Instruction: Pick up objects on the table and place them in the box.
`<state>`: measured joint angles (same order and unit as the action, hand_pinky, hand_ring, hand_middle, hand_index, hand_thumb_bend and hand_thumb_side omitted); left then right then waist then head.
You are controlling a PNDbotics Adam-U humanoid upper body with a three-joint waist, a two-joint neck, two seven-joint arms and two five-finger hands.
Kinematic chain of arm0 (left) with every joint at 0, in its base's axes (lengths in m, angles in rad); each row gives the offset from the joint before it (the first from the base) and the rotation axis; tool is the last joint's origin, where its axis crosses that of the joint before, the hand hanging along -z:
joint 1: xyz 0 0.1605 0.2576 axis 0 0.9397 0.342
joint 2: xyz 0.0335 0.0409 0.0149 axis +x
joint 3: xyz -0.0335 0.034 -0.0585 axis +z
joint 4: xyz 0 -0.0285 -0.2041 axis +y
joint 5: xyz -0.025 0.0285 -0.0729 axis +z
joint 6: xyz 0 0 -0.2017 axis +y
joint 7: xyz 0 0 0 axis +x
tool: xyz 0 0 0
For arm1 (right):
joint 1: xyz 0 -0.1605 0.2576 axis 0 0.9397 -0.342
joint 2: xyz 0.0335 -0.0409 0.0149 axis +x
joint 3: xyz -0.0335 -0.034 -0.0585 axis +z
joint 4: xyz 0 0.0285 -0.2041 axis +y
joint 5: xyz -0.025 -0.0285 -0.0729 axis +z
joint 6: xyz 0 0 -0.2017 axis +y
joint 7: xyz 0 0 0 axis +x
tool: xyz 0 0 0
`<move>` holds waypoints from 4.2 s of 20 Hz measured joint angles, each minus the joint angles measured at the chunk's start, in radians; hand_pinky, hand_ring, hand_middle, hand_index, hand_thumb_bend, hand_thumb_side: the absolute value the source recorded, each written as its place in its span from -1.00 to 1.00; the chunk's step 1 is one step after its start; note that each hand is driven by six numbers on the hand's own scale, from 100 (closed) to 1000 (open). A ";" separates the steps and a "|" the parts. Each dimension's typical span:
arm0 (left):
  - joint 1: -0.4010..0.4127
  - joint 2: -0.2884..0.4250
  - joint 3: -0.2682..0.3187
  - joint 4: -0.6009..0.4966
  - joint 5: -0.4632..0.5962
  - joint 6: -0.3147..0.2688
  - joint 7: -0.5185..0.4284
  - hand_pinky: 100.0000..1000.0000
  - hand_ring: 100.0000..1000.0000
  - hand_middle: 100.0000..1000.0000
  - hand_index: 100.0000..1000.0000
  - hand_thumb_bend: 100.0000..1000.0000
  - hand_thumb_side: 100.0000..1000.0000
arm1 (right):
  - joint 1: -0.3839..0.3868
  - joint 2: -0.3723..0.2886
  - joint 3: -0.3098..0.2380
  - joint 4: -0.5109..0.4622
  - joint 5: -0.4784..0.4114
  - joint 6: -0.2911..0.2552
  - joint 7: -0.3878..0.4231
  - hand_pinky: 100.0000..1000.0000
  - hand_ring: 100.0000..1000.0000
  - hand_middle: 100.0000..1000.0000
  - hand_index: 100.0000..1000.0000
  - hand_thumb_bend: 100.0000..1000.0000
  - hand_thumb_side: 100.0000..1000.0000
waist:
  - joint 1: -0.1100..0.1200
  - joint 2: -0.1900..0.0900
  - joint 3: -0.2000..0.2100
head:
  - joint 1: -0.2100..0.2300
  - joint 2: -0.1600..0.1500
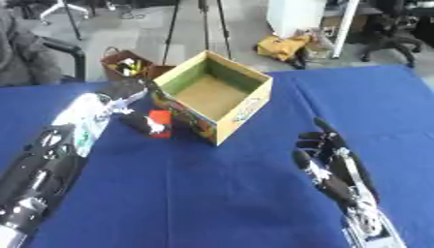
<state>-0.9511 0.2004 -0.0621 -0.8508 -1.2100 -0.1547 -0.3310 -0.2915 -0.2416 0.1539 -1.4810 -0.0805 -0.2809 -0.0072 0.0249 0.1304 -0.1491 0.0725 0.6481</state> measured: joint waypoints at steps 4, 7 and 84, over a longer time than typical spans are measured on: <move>0.000 -0.008 0.006 0.034 -0.013 0.008 0.022 0.66 0.74 0.82 0.70 -0.12 -0.04 | 0.000 0.000 0.000 0.000 0.000 0.000 0.002 0.27 0.38 0.34 1.00 0.17 0.00 | 0.000 0.005 -0.003 | 0.001 0.000; 0.000 -0.010 0.011 0.049 -0.020 0.017 0.038 0.69 0.78 0.85 0.72 -0.19 -0.07 | -0.001 0.000 0.000 0.000 0.000 -0.001 0.003 0.27 0.38 0.34 1.00 0.15 0.00 | 0.000 0.006 -0.004 | 0.001 0.000; 0.007 -0.147 0.017 -0.083 0.267 0.286 0.690 0.41 0.51 0.64 0.74 -0.31 0.85 | -0.015 0.013 0.013 0.013 -0.010 -0.006 0.024 0.27 0.37 0.33 1.00 0.14 0.07 | 0.008 0.018 -0.030 | 0.019 -0.051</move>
<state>-0.9444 0.0532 -0.0452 -0.9338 -0.9426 0.1312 0.3588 -0.3069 -0.2286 0.1671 -1.4681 -0.0901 -0.2870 0.0167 0.0327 0.1488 -0.1789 0.0912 0.5974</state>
